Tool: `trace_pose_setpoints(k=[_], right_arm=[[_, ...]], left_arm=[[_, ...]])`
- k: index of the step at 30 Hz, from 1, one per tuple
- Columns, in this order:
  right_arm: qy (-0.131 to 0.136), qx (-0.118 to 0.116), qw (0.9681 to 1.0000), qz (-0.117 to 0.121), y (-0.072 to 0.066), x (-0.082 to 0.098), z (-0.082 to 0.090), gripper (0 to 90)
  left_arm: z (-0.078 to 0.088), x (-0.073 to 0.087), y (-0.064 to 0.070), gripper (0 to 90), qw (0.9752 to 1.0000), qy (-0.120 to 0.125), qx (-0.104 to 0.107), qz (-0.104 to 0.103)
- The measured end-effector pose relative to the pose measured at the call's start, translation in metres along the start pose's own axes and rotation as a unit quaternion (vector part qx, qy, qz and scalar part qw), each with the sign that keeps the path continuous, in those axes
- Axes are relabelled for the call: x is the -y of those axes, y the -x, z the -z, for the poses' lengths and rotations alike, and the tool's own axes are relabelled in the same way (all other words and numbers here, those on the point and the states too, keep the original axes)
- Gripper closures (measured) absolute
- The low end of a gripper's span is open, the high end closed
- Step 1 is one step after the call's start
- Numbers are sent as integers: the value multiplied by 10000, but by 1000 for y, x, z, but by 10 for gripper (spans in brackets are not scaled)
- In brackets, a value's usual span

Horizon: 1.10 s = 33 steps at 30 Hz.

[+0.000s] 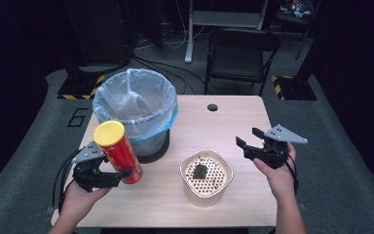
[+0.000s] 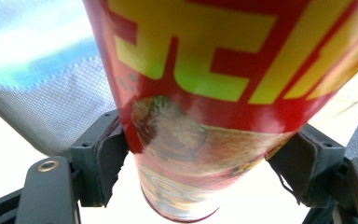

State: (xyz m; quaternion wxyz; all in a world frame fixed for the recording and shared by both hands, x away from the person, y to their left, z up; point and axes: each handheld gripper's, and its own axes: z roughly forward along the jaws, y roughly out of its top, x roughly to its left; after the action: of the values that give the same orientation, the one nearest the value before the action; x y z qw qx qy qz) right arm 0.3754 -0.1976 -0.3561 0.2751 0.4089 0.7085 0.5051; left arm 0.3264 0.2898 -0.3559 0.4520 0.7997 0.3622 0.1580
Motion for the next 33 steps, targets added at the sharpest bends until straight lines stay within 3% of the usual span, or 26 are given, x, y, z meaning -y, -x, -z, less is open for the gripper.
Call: trace_pose_setpoints(k=[4,7,8,10,11,12,14,16,20,27,31,33], right_arm=[[-21,4,10000,1,1,1,0,299],[-44,21,10000,-33,3,2,0,299],[-44,21,10000,-33,3,2,0,299],[-54,30,10000,-59,3,2,0,299],[-67,25,10000,-58,3,3,0,299],[-67,25,10000,-58,3,3,0,299],[-59,31,10000,-43,3,2,1,299],[-58,32,10000,-33,3,2,1,299],[-93,61,9999,-9,3,3,0,299],[-152,114,9998,11,2,4,-1,299],[-160,121,9998,85,2,5,-1,299],[-164,130,9998,79,2,5,0,299]], left_arm=[[10,-19,4,235,10000,-39,2,-57],[23,-47,9,235,9999,-28,74,-119],[23,-47,9,235,9999,-28,74,-119],[31,-63,12,235,9998,-31,83,-173],[37,-79,14,235,9997,-58,62,-238],[37,-79,14,235,9997,-58,62,-238],[44,-100,16,235,9996,-53,42,-291],[46,-107,17,235,9995,-33,33,-317],[54,-135,18,235,9993,69,45,-357],[54,-164,9,235,9991,144,-118,-392],[51,-174,2,235,9993,142,-163,-317],[46,-182,-8,235,9993,113,-268,-228]])
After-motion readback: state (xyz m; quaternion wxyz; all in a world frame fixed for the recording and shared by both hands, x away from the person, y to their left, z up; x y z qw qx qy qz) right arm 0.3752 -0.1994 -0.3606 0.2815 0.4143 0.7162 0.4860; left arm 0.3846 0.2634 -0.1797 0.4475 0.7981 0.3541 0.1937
